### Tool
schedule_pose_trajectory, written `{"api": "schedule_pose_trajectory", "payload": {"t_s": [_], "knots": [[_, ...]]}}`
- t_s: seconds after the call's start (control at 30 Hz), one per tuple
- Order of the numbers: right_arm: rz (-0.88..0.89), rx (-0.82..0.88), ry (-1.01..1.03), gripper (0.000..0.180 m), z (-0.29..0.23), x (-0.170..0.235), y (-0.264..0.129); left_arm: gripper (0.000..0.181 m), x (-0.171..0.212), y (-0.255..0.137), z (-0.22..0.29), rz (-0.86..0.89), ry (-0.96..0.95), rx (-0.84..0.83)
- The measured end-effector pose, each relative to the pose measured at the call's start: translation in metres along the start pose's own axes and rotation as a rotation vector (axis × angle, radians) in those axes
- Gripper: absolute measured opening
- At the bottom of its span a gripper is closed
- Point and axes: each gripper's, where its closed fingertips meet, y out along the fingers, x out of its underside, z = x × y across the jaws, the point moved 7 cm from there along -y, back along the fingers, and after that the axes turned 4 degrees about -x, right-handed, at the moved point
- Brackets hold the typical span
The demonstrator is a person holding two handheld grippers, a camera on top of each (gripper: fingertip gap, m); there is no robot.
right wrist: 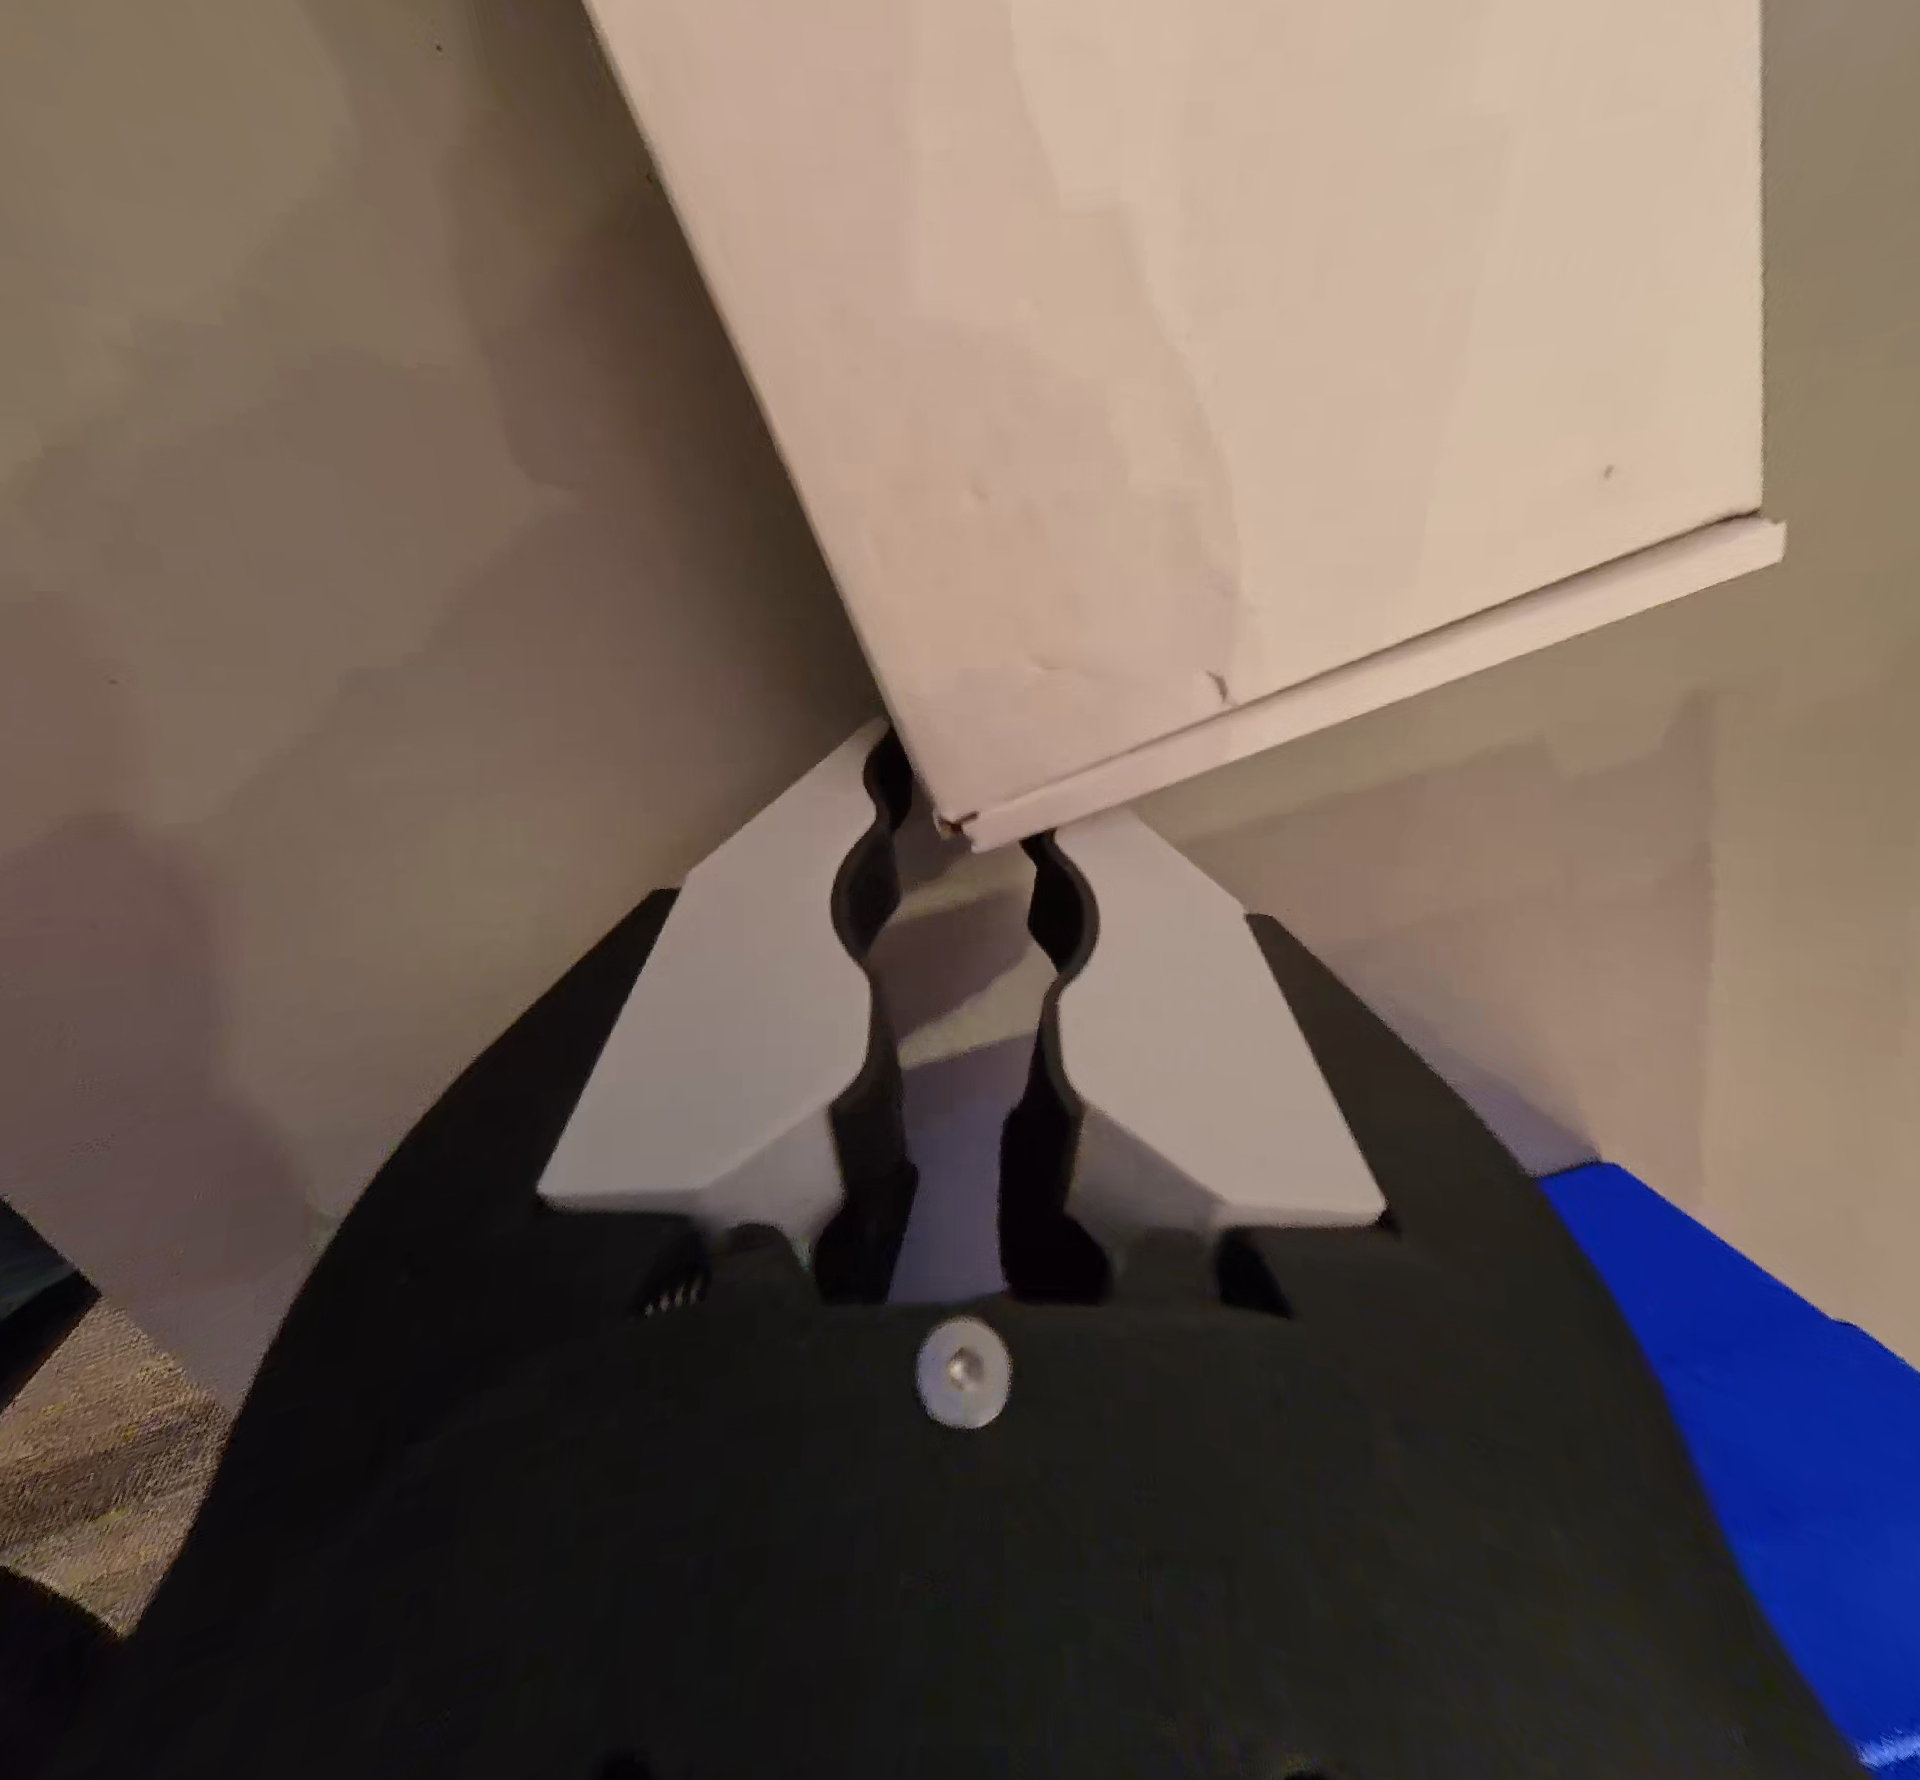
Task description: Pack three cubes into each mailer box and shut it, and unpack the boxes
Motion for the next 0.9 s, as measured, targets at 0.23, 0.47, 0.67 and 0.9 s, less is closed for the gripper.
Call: {"api": "schedule_pose_trajectory", "payload": {"t_s": [0.23, 0.47, 0.67, 0.9], "knots": [[0.035, 0.032, 0.045, 0.020, 0.000, 0.002, -0.002, 0.022, -0.001, 0.001, -0.002, 0.002, -0.036, -0.018], [0.028, 0.036, 0.038, 0.042, 0.004, 0.000, -0.007, 0.055, -0.005, 0.005, 0.002, -0.006, -0.077, 0.018], [0.040, 0.064, 0.081, 0.019, 0.009, -0.002, -0.005, 0.018, -0.006, 0.007, -0.009, -0.010, -0.117, -0.087], [0.039, 0.095, 0.082, 0.018, 0.007, -0.003, -0.007, 0.017, -0.008, 0.007, -0.011, -0.049, -0.120, -0.099]]}}
